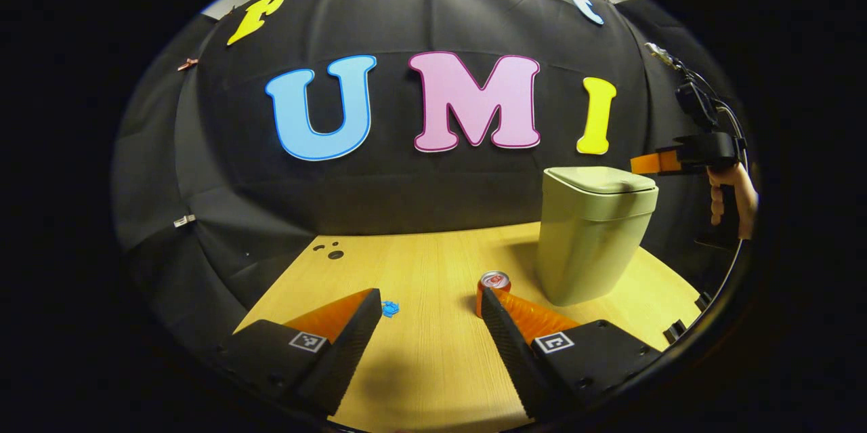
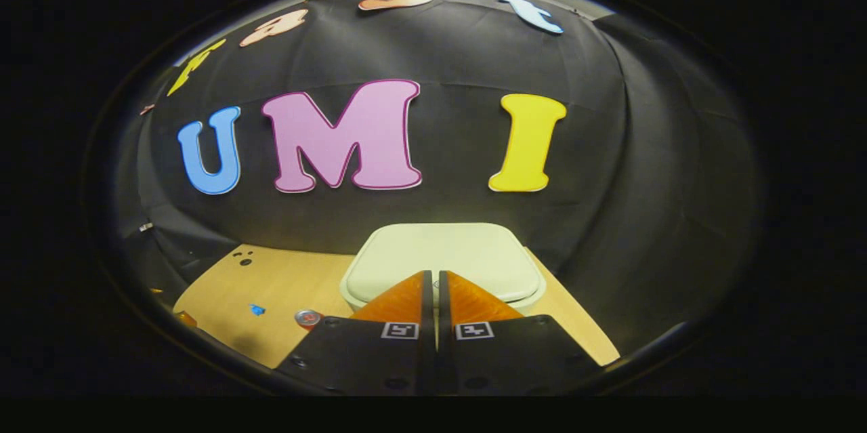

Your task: Press the lid of the desktop garbage bin to open it, pick up the crumpled paper on the desktop and throw it into the bin, then pick up the pop can on the desktop and drop it into the bin, and finally close the garbage bin lid.

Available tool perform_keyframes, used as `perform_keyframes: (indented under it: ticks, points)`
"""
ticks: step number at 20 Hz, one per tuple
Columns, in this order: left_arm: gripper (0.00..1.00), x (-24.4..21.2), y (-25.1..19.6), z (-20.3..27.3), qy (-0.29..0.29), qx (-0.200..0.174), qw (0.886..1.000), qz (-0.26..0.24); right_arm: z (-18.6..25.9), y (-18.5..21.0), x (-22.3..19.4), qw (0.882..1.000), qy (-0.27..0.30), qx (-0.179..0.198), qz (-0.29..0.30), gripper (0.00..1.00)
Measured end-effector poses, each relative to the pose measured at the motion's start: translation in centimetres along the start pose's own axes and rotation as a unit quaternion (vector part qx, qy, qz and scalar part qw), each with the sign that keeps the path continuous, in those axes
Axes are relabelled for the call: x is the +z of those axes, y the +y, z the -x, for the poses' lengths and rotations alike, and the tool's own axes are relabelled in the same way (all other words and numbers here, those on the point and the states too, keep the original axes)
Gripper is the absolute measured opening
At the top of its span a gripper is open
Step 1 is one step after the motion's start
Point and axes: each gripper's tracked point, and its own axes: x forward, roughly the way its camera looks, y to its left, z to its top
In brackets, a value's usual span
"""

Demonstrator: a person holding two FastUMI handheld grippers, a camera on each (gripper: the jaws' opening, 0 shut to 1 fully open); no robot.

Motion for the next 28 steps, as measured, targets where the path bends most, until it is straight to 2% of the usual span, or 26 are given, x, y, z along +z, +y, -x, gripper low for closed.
perform_keyframes:
  ticks: [4, 5, 7, 9, 10, 11, 12, 13, 14, 17, 21, 22, 25, 28]
  points:
    - [0.95, -0.8, 2.1, 1.3, -0.007, 0.005, 1.000, 0.004, 2.8, 1.6, -0.2, 1.000, -0.009, 0.000, 0.006, 0.09]
    - [0.95, -1.1, 2.8, 1.7, -0.008, 0.007, 1.000, 0.005, 3.5, 2.2, -0.6, 1.000, -0.007, 0.002, 0.010, 0.01]
    - [0.95, -1.7, 4.1, 2.4, -0.008, 0.009, 1.000, 0.006, 4.9, 3.2, -1.5, 1.000, 0.000, 0.004, 0.013, 0.05]
    - [0.95, -2.4, 5.4, 3.0, -0.008, 0.012, 1.000, 0.010, 6.2, 4.3, -1.8, 1.000, -0.005, 0.005, 0.010, 0.01]
    - [0.95, -2.8, 5.8, 3.2, -0.007, 0.012, 1.000, 0.013, 6.6, 4.8, -2.1, 1.000, -0.008, 0.005, 0.007, 0.05]
    - [0.95, -3.1, 6.4, 3.4, -0.005, 0.014, 1.000, 0.014, 7.2, 5.5, -2.3, 1.000, -0.009, 0.007, 0.004, 0.01]
    - [0.95, -3.6, 6.9, 3.5, -0.003, 0.017, 1.000, 0.016, 7.6, 6.1, -2.7, 1.000, -0.009, 0.010, 0.003, 0.05]
    - [0.95, -3.7, 7.5, 3.6, -0.002, 0.020, 1.000, 0.017, 7.9, 6.7, -3.1, 1.000, -0.007, 0.014, 0.004, 0.01]
    - [0.95, -3.8, 7.9, 3.6, -0.002, 0.022, 1.000, 0.017, 8.2, 7.2, -3.5, 1.000, -0.006, 0.017, 0.005, 0.05]
    - [0.95, -4.1, 8.8, 3.0, 0.002, 0.028, 0.999, 0.018, 8.5, 8.5, -4.4, 0.999, -0.008, 0.033, -0.004, 0.05]
    - [0.95, -4.1, 9.8, 1.2, 0.009, 0.044, 0.999, 0.027, 7.9, 9.3, -5.7, 0.998, 0.001, 0.050, -0.026, 0.60]
    - [0.95, -4.4, 10.0, 0.7, 0.013, 0.049, 0.998, 0.029, 7.7, 9.6, -6.0, 0.998, 0.005, 0.056, -0.032, 0.67]
    - [0.95, -4.8, 10.2, -1.1, 0.022, 0.054, 0.998, 0.036, 7.0, 9.3, -6.8, 0.998, 0.018, 0.054, -0.029, 1.00]
    - [0.95, -5.7, 10.4, -3.4, 0.034, 0.057, 0.997, 0.043, 6.3, 9.1, -7.8, 0.998, 0.033, 0.056, -0.027, 0.99]
